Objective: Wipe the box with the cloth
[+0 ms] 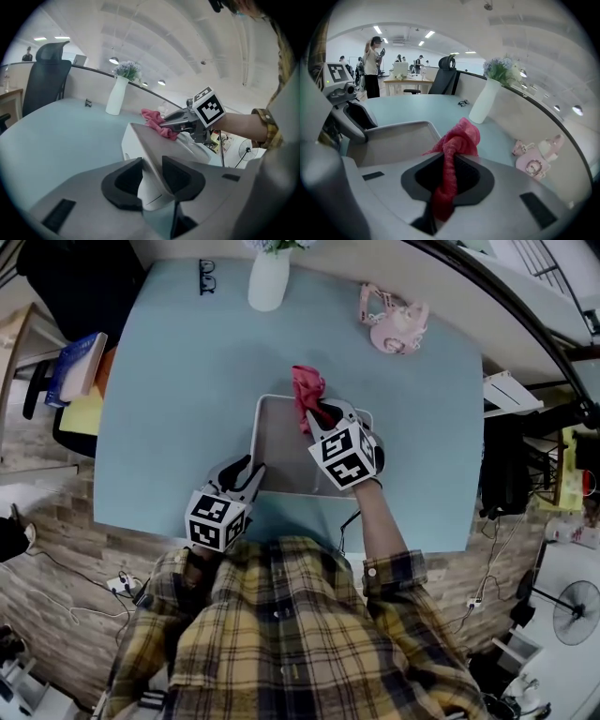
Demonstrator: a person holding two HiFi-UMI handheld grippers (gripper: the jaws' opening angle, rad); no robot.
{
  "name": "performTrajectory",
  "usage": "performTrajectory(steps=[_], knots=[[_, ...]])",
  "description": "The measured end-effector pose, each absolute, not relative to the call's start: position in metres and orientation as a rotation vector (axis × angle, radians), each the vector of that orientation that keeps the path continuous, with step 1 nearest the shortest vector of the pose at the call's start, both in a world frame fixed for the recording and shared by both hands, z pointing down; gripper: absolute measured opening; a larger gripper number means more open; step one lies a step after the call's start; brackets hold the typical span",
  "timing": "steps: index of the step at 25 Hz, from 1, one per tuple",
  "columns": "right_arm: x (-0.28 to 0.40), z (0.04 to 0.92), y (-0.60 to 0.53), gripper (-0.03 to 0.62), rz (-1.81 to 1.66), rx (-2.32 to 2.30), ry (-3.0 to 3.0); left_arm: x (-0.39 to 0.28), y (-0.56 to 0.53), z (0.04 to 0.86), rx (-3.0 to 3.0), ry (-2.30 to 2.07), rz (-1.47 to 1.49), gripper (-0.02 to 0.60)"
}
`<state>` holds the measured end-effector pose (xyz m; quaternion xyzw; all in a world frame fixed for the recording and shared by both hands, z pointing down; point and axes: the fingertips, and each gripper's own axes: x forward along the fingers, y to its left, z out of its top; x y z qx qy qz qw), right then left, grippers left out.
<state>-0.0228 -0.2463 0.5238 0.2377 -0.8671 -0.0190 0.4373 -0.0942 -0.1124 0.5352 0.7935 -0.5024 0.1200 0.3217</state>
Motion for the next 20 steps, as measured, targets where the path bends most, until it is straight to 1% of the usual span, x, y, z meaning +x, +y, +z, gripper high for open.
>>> performTrajectory(steps=[4,11,20], knots=[[-0.006,0.524,-0.248,0.054,-0.031,0.618,-2.147,-0.095,-0.111,0.534,2.078,-1.330,0.326,0.129],[0.004,0.518,-0.251,0.054,-0.042,0.644,-2.134,-0.093,-0.113,0.534,2.071,-1.357,0.326,0.127],[0.057,0.524,-0.264,0.054,-0.016,0.764,-2.064,-0.095,-0.111,0.535,2.061,-1.377,0.323,0.126]])
